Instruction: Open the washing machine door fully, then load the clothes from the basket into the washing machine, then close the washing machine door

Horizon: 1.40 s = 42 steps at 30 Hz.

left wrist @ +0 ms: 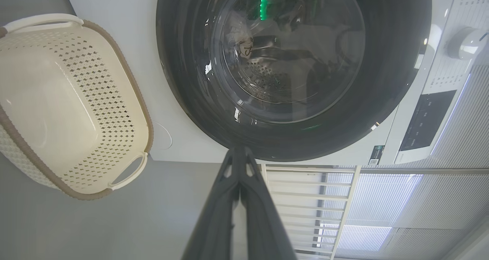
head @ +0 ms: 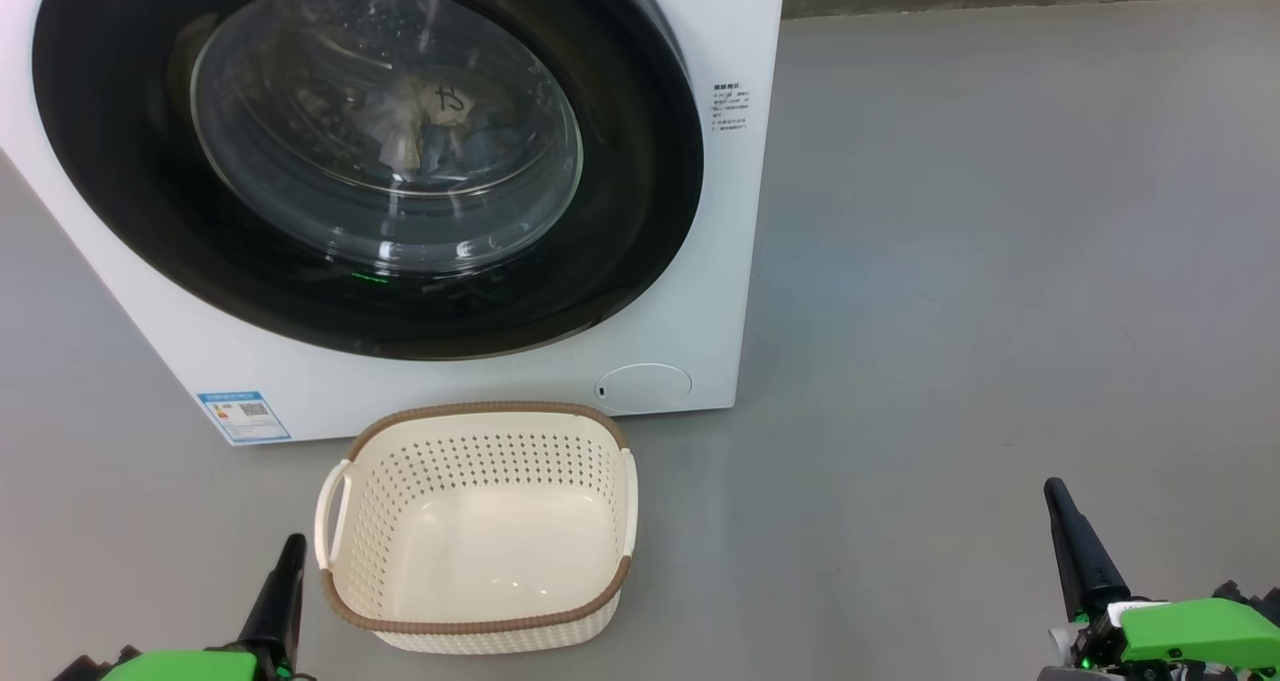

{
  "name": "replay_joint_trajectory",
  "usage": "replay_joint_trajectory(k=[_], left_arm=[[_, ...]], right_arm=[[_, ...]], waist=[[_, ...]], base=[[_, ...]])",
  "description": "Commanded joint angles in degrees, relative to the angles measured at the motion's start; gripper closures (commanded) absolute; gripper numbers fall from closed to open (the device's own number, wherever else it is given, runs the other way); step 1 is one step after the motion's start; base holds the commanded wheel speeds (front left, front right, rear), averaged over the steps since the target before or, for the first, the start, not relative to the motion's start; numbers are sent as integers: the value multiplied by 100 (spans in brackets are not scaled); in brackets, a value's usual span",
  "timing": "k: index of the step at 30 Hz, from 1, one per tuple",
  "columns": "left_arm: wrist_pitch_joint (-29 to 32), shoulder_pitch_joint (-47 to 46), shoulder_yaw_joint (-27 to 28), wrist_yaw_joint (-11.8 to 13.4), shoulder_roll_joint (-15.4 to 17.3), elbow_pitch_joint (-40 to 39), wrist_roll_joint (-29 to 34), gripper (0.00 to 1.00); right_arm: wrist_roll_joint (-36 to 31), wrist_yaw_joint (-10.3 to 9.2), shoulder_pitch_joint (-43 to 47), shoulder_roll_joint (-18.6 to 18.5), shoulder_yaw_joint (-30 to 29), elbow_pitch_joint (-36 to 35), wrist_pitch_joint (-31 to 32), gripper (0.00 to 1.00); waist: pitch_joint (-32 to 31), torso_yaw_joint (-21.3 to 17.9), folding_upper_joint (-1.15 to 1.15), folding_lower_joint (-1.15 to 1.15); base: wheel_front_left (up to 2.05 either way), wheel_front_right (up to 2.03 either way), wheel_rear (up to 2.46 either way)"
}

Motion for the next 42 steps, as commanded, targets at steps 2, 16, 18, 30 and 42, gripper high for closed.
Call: replay_joint_trajectory(k=[2,16,18,30,42], left_arm=[[68,-298,201,-48,140,-94,-218,100],[134,-332,216,-66,148,-83,-469,100],[134,-332,216,-66,148,-83,-469,100],[134,-332,216,-66,148,-84,-469,100],[134,-332,216,-66,148,-84,-469,100]], right_arm=[[236,-5,-310,-7,93,-114,84,100],[478,-6,-332,10,72,-92,163,100],[476,-6,-332,12,69,-92,165,100],[465,-6,-334,20,57,-91,175,100],[456,-6,-335,28,46,-91,184,100]], waist=[[-4,1,0,0],[-10,3,0,0],[-10,3,0,0],[-10,3,0,0],[-10,3,0,0]], base=[[0,0,0],[0,0,0],[0,0,0],[0,0,0],[0,0,0]])
